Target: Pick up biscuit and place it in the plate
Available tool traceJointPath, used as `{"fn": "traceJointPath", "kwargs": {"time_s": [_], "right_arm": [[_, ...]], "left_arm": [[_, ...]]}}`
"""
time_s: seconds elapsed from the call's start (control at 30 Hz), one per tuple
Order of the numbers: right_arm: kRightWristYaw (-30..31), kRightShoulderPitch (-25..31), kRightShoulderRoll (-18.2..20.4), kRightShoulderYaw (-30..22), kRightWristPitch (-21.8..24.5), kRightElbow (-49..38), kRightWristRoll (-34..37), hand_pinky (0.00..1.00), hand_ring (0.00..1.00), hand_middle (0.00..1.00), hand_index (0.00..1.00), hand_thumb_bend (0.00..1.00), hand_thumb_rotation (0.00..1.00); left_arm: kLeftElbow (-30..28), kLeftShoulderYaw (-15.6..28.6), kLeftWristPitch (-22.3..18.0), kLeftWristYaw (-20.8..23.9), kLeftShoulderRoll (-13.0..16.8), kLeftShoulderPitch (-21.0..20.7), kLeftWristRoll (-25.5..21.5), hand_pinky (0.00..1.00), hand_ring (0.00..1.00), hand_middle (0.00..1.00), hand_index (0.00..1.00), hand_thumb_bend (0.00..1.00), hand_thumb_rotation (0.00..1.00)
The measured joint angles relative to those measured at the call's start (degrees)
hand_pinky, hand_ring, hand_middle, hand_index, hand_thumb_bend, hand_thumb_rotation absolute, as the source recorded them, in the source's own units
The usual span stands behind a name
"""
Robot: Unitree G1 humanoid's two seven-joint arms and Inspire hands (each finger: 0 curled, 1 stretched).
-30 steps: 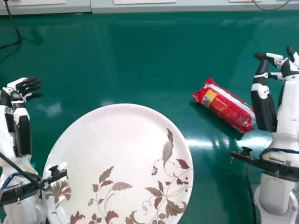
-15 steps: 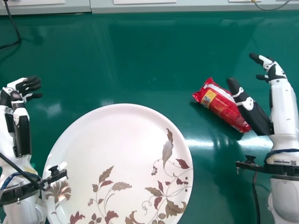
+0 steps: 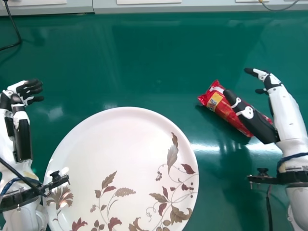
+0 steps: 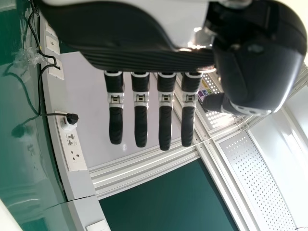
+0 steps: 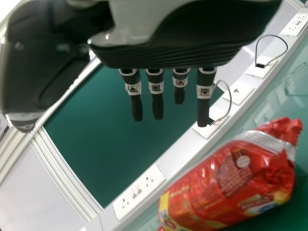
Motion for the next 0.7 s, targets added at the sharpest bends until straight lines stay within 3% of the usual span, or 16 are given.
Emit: {"fn": "traceJointPath", "kwargs": {"time_s": [0.5,0.7], "right_arm": [[5.7,0.5,-4.0,1.6,4.5,-0.1,-3.4,0.74,0.89,0.94,0.91,0.99,0.51],[12.5,-0.1,-9.0,1.4,8.4,-0.2,-5.8,0.78,0.92,0.96,0.94,1.00,0.54]], "left_arm": [[0.1,0.1,0.0,-0.8,0.2,0.0,-0.5,0.60,0.69,0.69,0.70,0.10,0.23],[0.2,0.2,0.0,-1.1,0.4,0.2,-1.3,0.61,0.69,0.70,0.70,0.10,0.22]]}}
